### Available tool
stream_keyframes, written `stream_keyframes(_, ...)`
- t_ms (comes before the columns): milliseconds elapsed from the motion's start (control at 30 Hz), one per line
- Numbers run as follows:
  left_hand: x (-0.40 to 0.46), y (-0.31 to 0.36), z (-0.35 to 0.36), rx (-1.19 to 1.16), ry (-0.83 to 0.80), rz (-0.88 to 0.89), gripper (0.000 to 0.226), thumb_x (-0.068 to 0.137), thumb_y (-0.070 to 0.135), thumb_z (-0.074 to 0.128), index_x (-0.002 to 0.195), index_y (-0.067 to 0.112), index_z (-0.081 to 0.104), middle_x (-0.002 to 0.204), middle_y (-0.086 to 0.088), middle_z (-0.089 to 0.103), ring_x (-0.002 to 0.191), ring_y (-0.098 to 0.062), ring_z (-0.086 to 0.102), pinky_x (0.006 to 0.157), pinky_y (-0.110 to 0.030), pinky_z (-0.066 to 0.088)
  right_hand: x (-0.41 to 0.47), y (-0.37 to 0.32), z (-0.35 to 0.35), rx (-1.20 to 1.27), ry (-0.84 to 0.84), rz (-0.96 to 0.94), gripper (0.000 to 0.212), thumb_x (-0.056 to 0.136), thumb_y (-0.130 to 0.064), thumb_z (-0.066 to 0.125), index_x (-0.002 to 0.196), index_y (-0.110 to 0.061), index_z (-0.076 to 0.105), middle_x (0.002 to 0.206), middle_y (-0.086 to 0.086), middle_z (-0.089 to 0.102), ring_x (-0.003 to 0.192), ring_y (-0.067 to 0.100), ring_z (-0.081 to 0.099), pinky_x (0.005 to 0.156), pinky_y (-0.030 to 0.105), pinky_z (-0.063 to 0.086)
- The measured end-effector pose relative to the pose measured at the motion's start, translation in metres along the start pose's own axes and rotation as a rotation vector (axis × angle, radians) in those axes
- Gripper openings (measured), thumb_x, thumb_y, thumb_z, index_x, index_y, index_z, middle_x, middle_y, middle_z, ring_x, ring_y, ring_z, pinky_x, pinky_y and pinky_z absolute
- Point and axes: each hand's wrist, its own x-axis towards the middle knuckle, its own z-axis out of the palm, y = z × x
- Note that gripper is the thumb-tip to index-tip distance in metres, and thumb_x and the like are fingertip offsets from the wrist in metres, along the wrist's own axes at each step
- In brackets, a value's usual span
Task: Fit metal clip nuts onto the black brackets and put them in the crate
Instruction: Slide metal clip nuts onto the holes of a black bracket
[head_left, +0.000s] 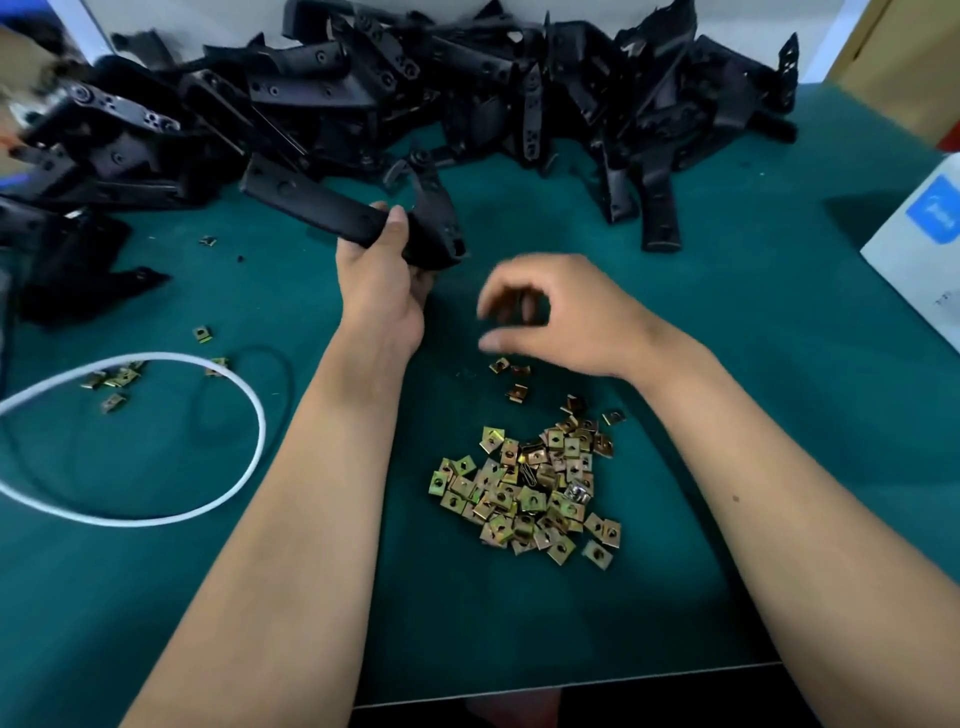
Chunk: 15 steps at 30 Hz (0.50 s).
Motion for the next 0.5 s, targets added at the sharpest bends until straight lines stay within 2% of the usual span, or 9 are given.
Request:
stream_keyframes(67, 0.000, 0.000, 0.000, -0.063, -0.006, -0.034, 0.012, 0.103, 0.009, 0.058, 0.098, 0.019, 0.053, 0.088, 0.002, 0.071, 0.073, -0.013, 0.072, 0.060, -0.028, 0.055, -0.004, -0.002, 0.000, -0.087, -0.154, 0.007, 0.024, 0.078, -0.035, 0.089, 0.096, -0.025, 0.077, 0.091, -0.011, 0.064, 0.078, 0.004, 0.057, 0.071, 0.019, 0.045)
stream_keyframes(167, -0.004, -0.001, 0.000, -0.083, -0.018, -0.063, 0.011, 0.103, 0.005, 0.057, 0.104, 0.013, 0.050, 0.082, -0.001, 0.065, 0.057, -0.013, 0.065, 0.053, -0.027, 0.050, -0.007, 0.000, 0.003, -0.091, -0.188, 0.027, 0.014, 0.080, -0.030, 0.088, 0.084, -0.025, 0.076, 0.086, -0.009, 0.066, 0.075, 0.006, 0.059, 0.069, 0.023, 0.046)
stream_keyframes(267, -0.007, -0.004, 0.001, -0.002, 0.015, -0.014, 0.012, 0.102, 0.012, 0.059, 0.098, 0.014, 0.048, 0.073, 0.000, 0.056, 0.050, -0.012, 0.053, 0.048, -0.025, 0.042, -0.005, 0.002, 0.009, 0.059, -0.013, 0.043, 0.011, 0.084, -0.022, 0.085, 0.084, -0.021, 0.074, 0.081, -0.007, 0.071, 0.071, 0.004, 0.062, 0.069, 0.022, 0.048)
stream_keyframes(367, -0.012, -0.011, 0.003, 0.091, 0.033, 0.061, 0.017, 0.101, 0.020, 0.063, 0.094, 0.015, 0.048, 0.078, 0.001, 0.054, 0.064, -0.013, 0.054, 0.061, -0.030, 0.047, -0.002, 0.001, 0.017, 0.387, 0.257, 0.059, 0.010, 0.089, -0.012, 0.079, 0.098, -0.016, 0.078, 0.086, -0.006, 0.076, 0.077, 0.008, 0.068, 0.074, 0.023, 0.054)
stream_keyframes(433, -0.013, -0.015, 0.005, 0.120, 0.036, 0.067, 0.015, 0.100, 0.023, 0.064, 0.097, 0.015, 0.051, 0.085, 0.000, 0.059, 0.073, -0.014, 0.059, 0.070, -0.032, 0.051, -0.001, -0.003, 0.023, 0.558, 0.346, 0.085, 0.014, 0.092, -0.005, 0.074, 0.101, -0.013, 0.080, 0.084, -0.003, 0.077, 0.075, 0.009, 0.071, 0.073, 0.021, 0.055)
stream_keyframes(500, -0.014, -0.019, 0.006, 0.124, 0.038, 0.068, 0.014, 0.100, 0.023, 0.063, 0.100, 0.015, 0.052, 0.088, -0.001, 0.060, 0.075, -0.014, 0.060, 0.072, -0.031, 0.053, 0.001, -0.007, 0.028, 0.751, 0.404, 0.141, 0.016, 0.091, 0.003, 0.071, 0.099, -0.009, 0.079, 0.084, 0.004, 0.078, 0.078, 0.018, 0.076, 0.075, 0.024, 0.059)
